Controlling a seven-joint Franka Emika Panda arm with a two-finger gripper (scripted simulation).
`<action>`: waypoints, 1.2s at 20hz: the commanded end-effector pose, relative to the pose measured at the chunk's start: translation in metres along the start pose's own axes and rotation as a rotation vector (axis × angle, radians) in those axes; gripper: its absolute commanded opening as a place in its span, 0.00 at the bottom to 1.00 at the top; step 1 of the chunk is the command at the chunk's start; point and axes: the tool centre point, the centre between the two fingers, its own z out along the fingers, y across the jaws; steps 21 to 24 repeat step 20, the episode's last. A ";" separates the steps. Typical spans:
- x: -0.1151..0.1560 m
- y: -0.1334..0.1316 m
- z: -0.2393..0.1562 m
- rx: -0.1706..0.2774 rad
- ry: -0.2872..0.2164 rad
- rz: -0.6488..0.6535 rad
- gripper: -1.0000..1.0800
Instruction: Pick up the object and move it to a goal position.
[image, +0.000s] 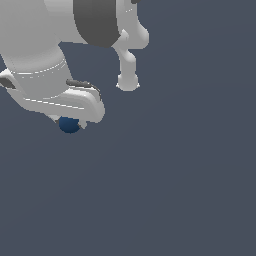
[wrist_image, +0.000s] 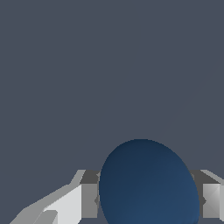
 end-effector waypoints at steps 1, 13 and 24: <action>0.003 0.005 -0.018 0.000 -0.001 0.000 0.00; 0.012 0.017 -0.060 0.000 -0.001 0.000 0.00; 0.013 0.018 -0.065 0.000 -0.001 0.000 0.00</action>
